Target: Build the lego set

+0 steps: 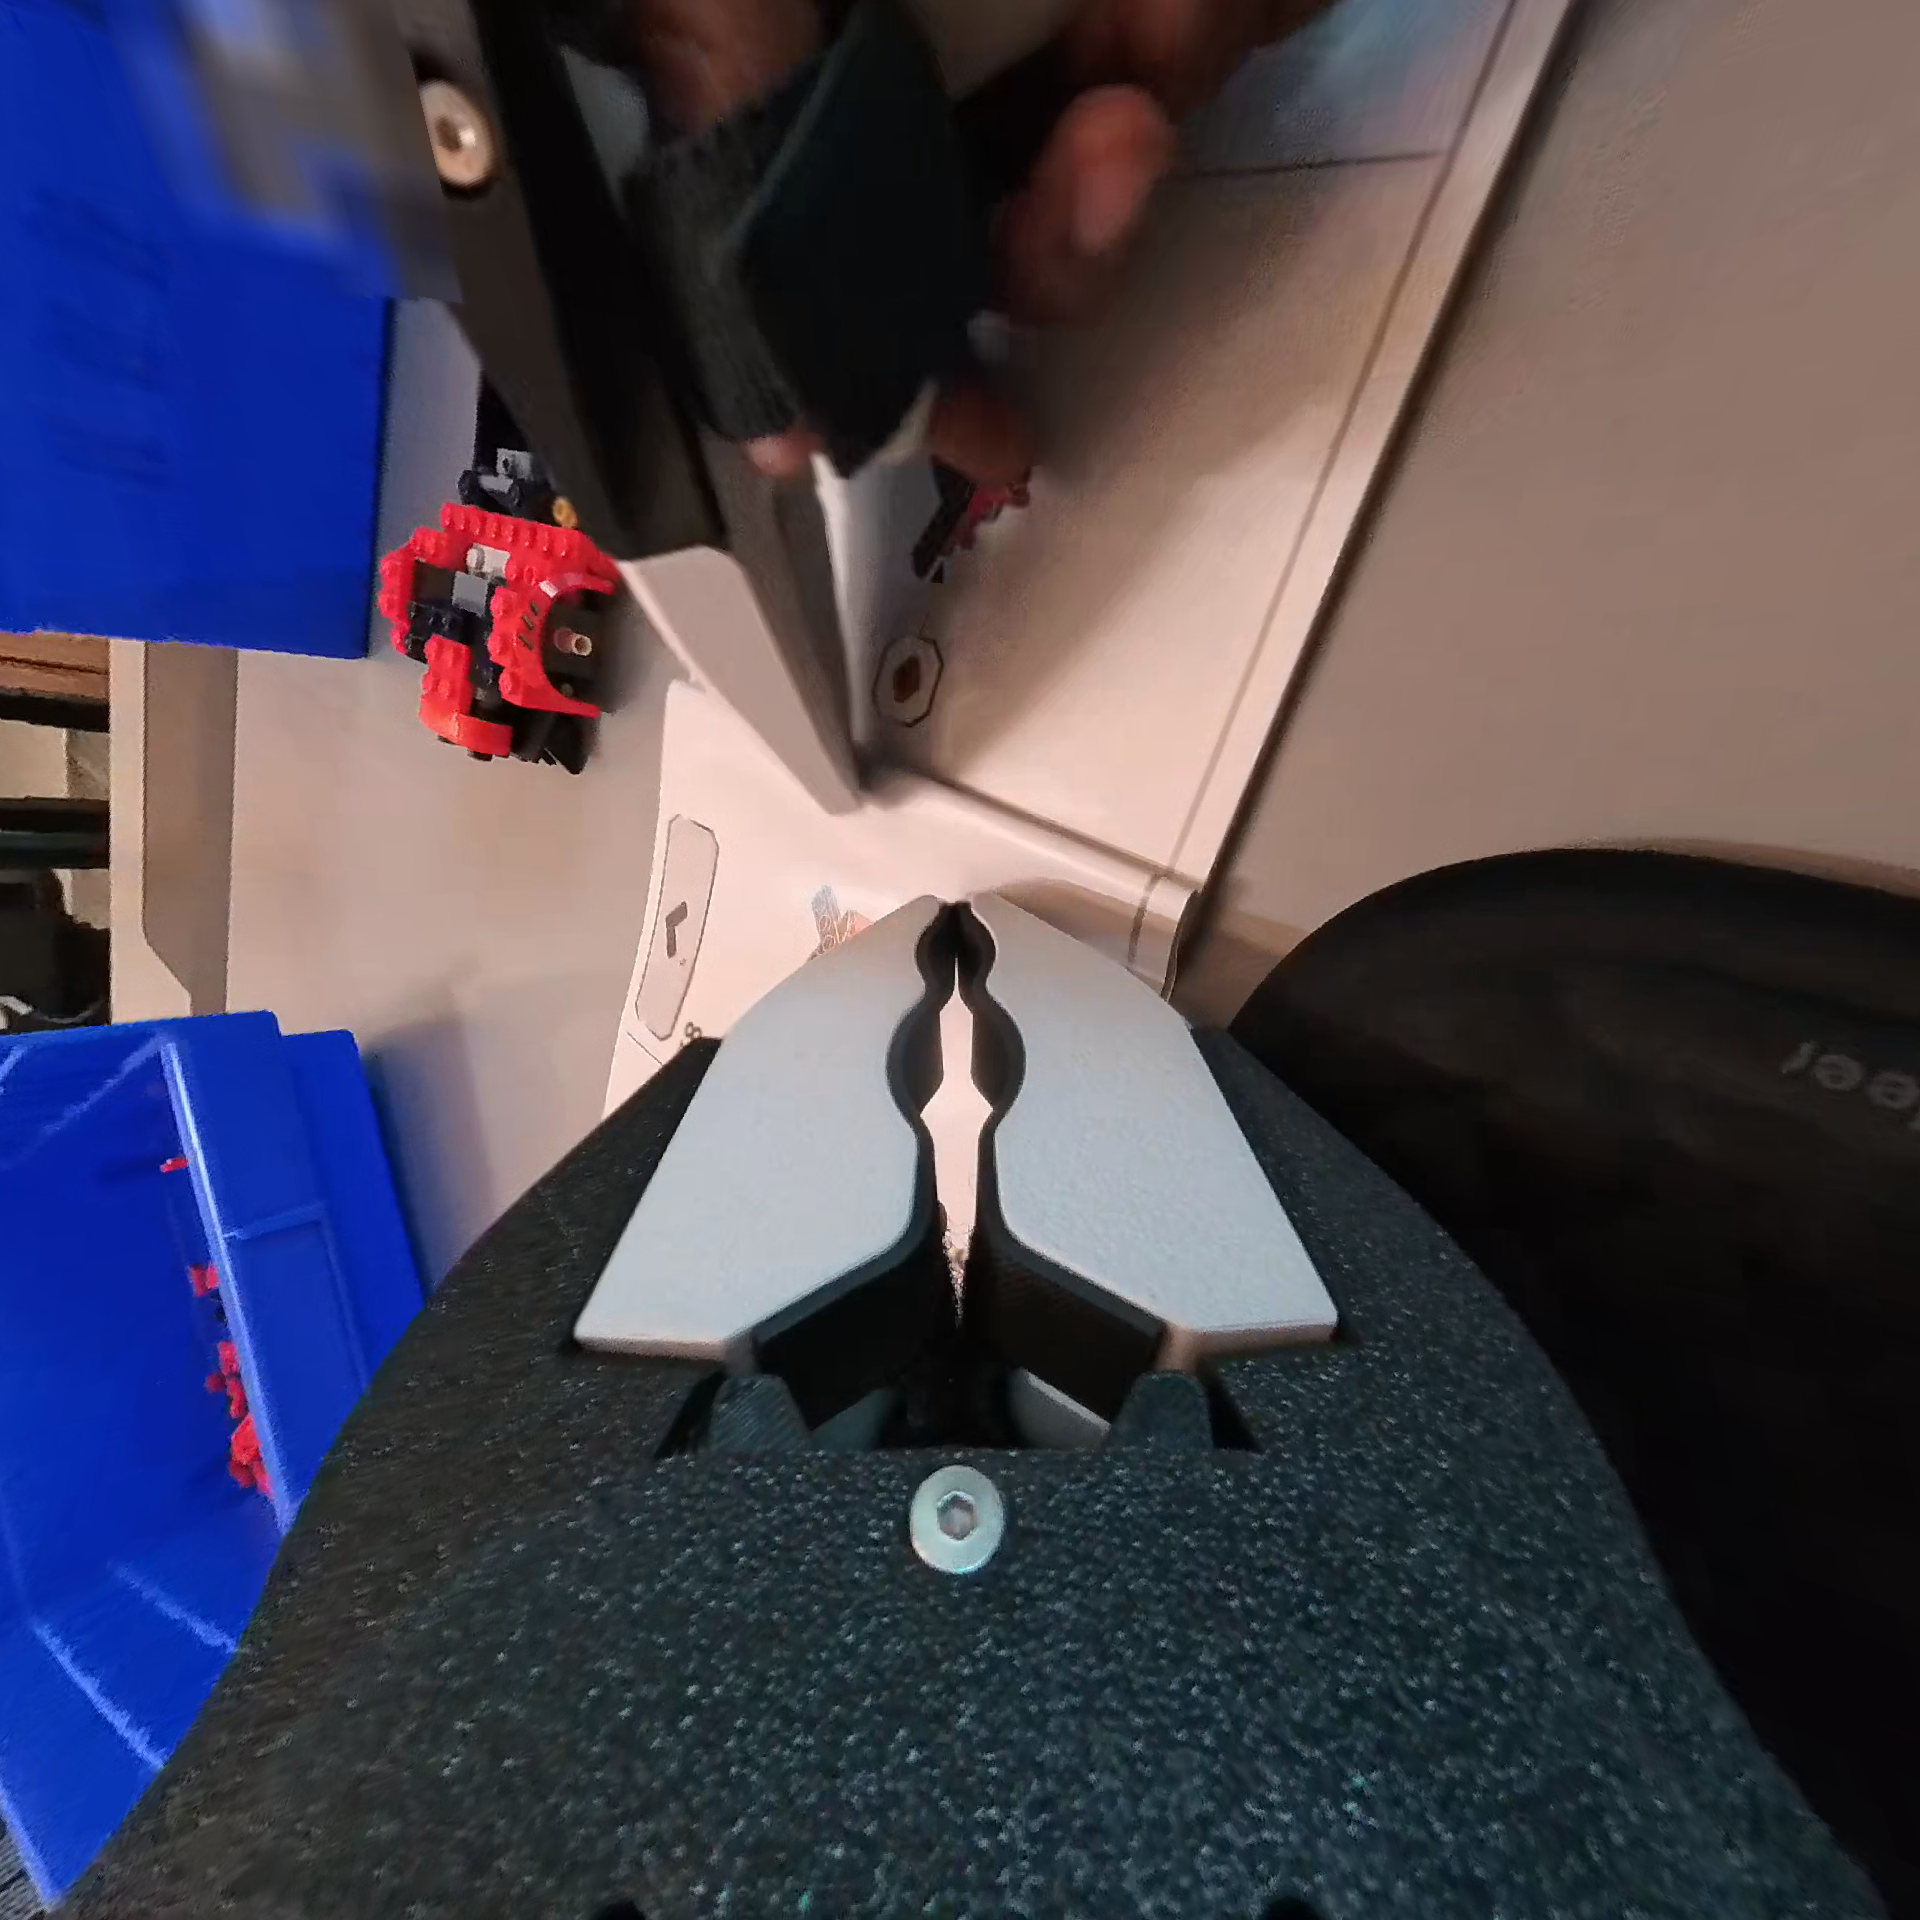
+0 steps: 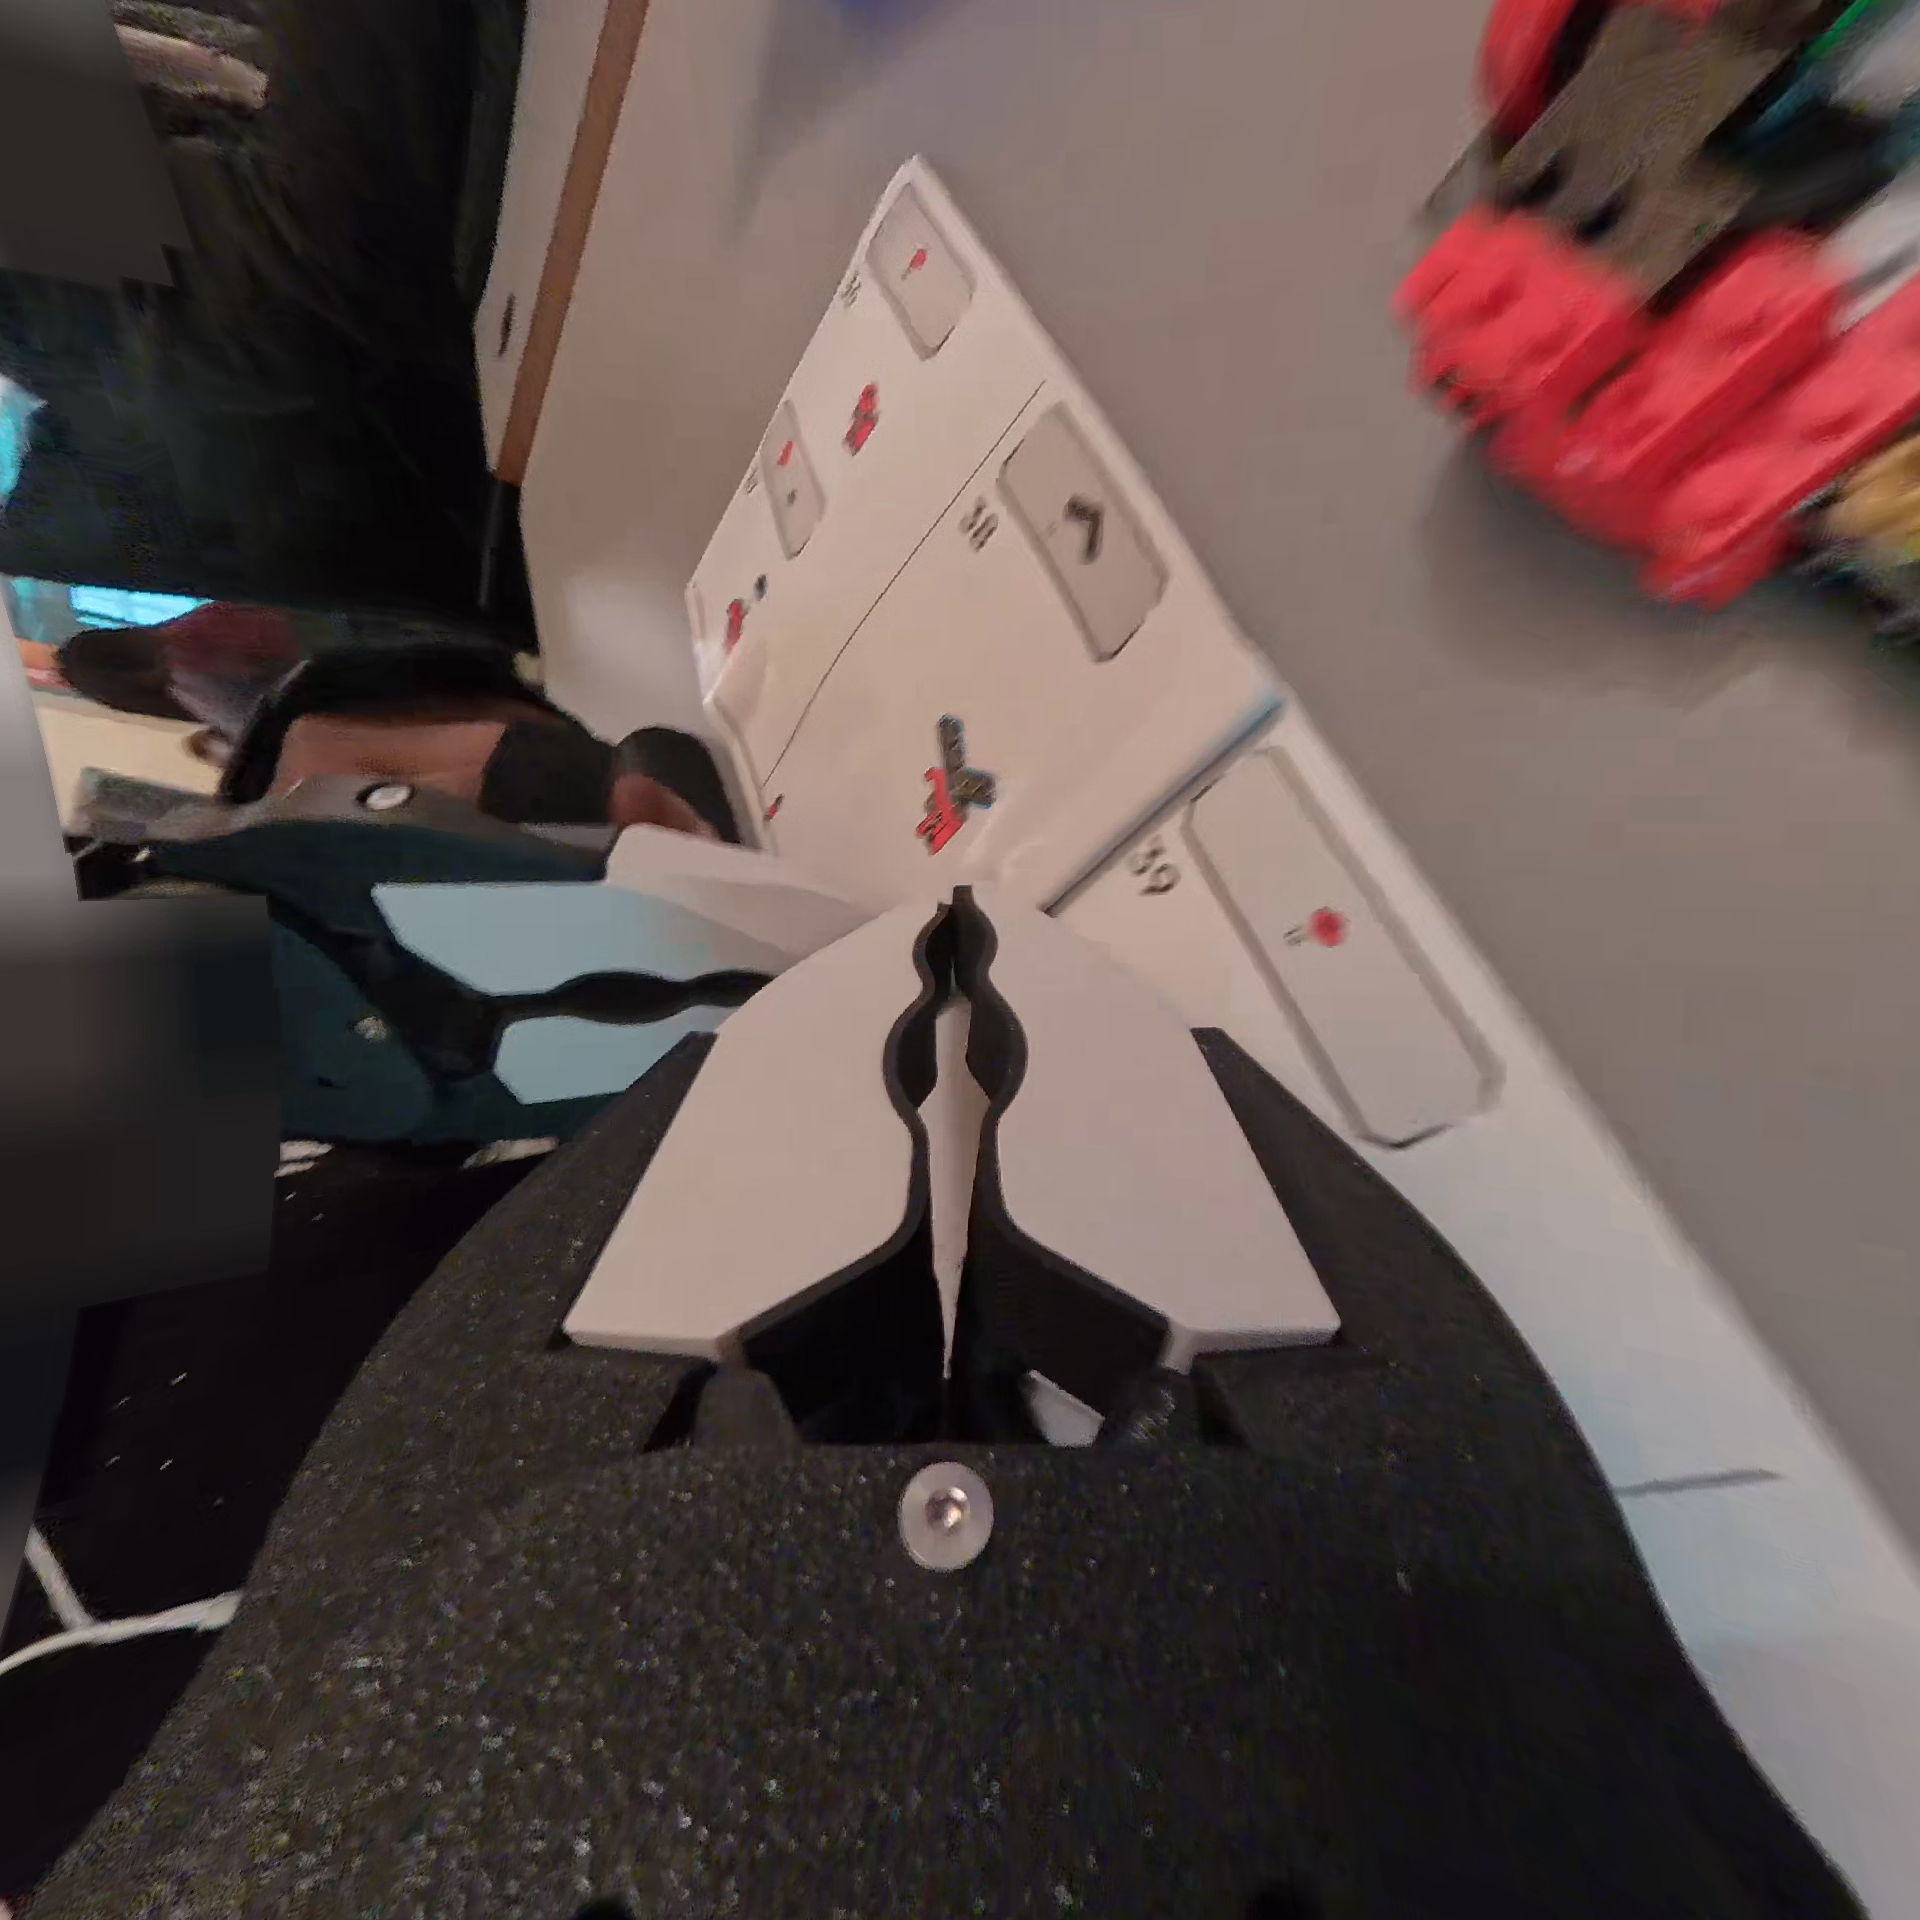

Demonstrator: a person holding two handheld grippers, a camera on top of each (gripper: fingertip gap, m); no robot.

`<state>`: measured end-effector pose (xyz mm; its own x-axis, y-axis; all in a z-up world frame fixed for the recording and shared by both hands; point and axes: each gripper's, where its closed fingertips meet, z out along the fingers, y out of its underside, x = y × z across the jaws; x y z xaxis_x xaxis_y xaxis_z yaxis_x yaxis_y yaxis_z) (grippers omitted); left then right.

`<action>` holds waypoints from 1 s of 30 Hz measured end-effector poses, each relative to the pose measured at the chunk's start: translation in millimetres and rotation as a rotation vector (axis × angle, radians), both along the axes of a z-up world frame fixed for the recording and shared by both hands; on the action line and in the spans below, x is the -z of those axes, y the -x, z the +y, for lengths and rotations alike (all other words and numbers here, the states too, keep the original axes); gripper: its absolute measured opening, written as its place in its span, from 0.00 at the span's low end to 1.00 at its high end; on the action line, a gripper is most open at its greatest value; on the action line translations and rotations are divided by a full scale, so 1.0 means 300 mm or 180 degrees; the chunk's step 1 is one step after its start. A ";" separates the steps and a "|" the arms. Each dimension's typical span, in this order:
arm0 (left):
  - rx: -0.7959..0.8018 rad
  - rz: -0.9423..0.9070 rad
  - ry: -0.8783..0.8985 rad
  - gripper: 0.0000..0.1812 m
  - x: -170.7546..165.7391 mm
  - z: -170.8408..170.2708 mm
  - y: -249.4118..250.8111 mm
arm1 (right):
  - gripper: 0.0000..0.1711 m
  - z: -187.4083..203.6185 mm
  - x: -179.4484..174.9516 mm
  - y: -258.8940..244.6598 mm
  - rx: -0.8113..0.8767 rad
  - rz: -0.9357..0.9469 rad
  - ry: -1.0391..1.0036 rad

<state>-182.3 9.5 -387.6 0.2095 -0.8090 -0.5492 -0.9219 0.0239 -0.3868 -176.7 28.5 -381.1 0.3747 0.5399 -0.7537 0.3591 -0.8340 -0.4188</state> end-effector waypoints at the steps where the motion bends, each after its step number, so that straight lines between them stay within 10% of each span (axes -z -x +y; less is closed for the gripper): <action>1: 0.0016 0.0026 -0.0013 0.00 0.000 0.000 -0.001 | 0.00 0.034 0.004 -0.008 0.0073 -0.0046 -0.0088; 11: 0.0024 0.0050 -0.0004 0.00 0.000 -0.001 -0.009 | 0.00 0.295 0.035 -0.048 0.0580 -0.0478 -0.0833; 23: -0.0074 -0.1549 0.0892 0.00 -0.181 0.146 -0.020 | 0.00 0.050 -0.035 -0.016 0.0250 0.0069 -0.0337; 30: 0.0098 -0.1355 0.1898 0.00 -0.002 0.199 -0.102 | 0.00 0.015 0.002 0.004 0.0246 0.0151 0.0331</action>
